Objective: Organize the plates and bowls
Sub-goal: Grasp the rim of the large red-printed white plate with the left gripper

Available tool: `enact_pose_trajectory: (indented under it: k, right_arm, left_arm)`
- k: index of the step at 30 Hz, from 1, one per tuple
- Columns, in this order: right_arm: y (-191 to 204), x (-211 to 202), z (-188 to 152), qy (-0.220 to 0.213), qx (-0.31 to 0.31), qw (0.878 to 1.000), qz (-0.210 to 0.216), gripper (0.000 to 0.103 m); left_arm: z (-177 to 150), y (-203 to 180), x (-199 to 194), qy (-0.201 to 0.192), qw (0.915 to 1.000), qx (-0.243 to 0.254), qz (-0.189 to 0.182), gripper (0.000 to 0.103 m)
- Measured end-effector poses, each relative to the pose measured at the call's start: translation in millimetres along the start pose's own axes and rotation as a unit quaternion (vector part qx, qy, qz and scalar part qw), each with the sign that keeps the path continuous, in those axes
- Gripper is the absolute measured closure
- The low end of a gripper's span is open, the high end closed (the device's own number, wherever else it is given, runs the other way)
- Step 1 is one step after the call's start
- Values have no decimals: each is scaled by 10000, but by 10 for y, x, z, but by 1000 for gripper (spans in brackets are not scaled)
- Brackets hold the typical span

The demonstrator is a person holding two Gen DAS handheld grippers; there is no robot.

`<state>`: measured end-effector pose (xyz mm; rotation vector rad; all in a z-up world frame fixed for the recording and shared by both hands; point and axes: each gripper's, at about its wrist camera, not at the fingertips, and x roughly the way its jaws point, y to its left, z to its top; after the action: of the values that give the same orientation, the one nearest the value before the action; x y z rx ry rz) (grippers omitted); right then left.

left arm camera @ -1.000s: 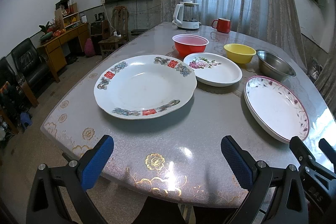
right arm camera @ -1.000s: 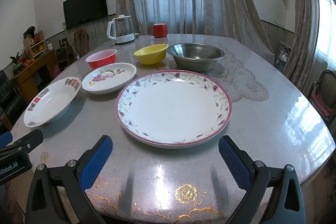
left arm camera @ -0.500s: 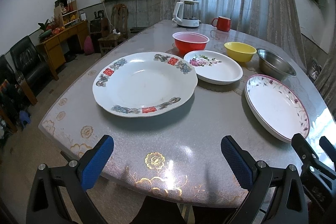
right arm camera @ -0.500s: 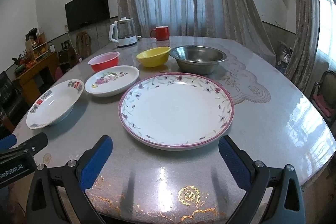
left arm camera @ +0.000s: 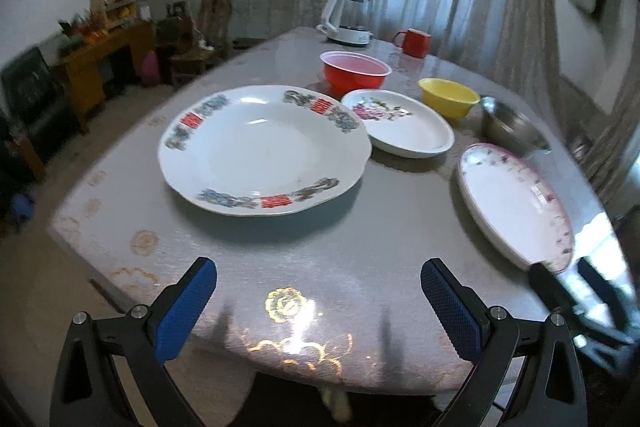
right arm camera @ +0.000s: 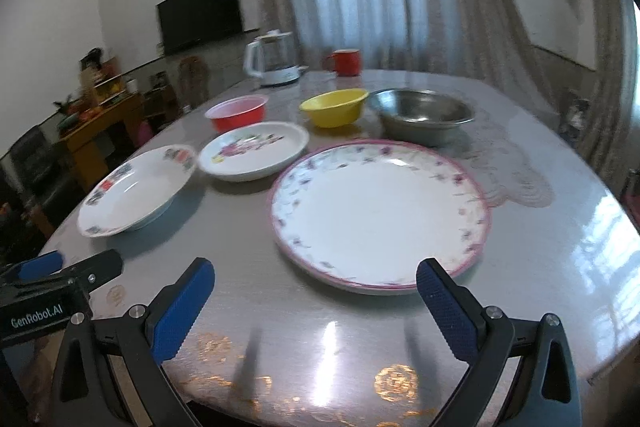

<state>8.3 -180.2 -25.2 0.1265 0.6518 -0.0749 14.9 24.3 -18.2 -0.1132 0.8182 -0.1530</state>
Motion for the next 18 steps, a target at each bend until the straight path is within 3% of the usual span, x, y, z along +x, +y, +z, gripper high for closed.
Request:
enact_pose_trajectory:
  k: [6, 10, 15, 18]
  right_arm:
    - [148, 194, 41, 432, -471, 9976, 251, 0]
    - [212, 320, 104, 715, -642, 9940, 521, 11]
    - [307, 497, 184, 1019, -715, 9887, 833, 22]
    - [380, 564, 250, 999, -740, 9865, 1068, 27]
  left_arm:
    - [52, 265, 30, -96, 9991, -350, -202, 0]
    - [112, 527, 80, -126, 9969, -681, -376, 0]
    - [214, 973, 235, 109, 9842, -1550, -850, 0]
    - [308, 1207, 290, 13, 9776, -1932, -835, 0]
